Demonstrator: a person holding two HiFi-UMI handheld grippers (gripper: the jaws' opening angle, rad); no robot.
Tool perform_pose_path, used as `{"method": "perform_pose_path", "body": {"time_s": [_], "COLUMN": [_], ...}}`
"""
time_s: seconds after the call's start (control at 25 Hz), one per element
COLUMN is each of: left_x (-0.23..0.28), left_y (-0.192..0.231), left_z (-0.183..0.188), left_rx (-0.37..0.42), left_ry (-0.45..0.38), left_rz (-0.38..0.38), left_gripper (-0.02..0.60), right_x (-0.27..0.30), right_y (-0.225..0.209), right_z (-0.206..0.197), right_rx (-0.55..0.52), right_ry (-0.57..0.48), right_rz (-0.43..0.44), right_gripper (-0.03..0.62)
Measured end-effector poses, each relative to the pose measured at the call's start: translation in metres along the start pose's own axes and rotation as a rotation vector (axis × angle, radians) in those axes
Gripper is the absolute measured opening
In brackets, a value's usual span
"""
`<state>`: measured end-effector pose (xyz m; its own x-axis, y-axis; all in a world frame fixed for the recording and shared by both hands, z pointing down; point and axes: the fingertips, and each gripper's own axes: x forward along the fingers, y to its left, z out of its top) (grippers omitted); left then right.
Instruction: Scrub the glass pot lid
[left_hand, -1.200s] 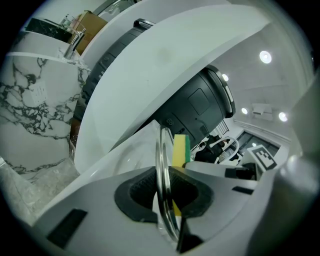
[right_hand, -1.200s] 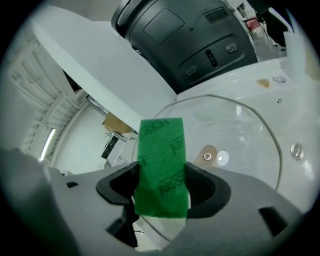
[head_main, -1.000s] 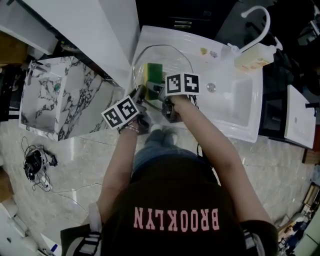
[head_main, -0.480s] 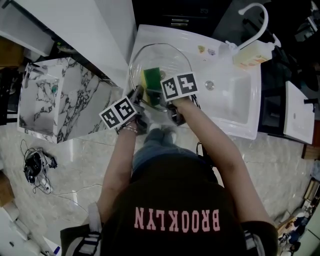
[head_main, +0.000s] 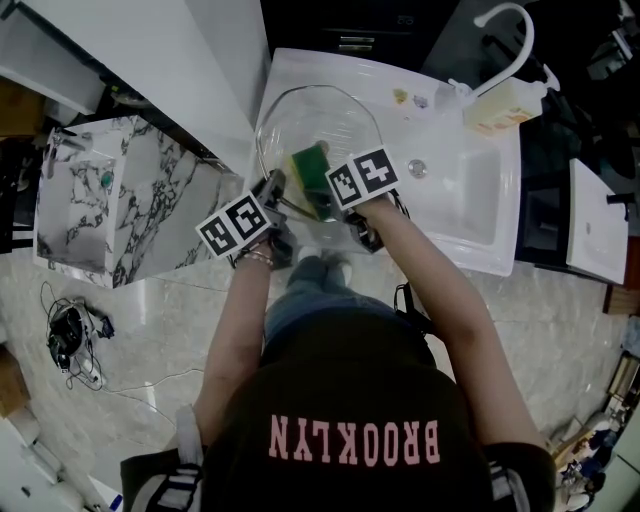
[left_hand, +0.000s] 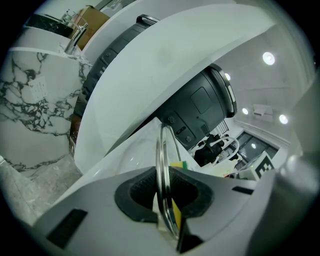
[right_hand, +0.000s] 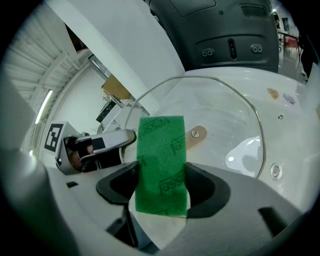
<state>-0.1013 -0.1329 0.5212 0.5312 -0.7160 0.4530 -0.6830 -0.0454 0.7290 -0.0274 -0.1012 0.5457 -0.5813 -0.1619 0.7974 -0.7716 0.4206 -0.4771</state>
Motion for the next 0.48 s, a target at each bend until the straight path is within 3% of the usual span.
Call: {"method": "perform_pose_path", "body": {"time_s": [0.48], "left_x": [0.000], "left_y": [-0.002], "left_z": [-0.001], "left_rx": [-0.004], "left_ry": [0.011], "left_rz": [-0.009], "left_gripper": [0.046], "right_x": [-0.005], "right_y": [-0.022], "right_z": [-0.016], "right_rx": [-0.059], "right_ry": [0.060], "right_rz": [0.022], "right_gripper": [0.276]}}
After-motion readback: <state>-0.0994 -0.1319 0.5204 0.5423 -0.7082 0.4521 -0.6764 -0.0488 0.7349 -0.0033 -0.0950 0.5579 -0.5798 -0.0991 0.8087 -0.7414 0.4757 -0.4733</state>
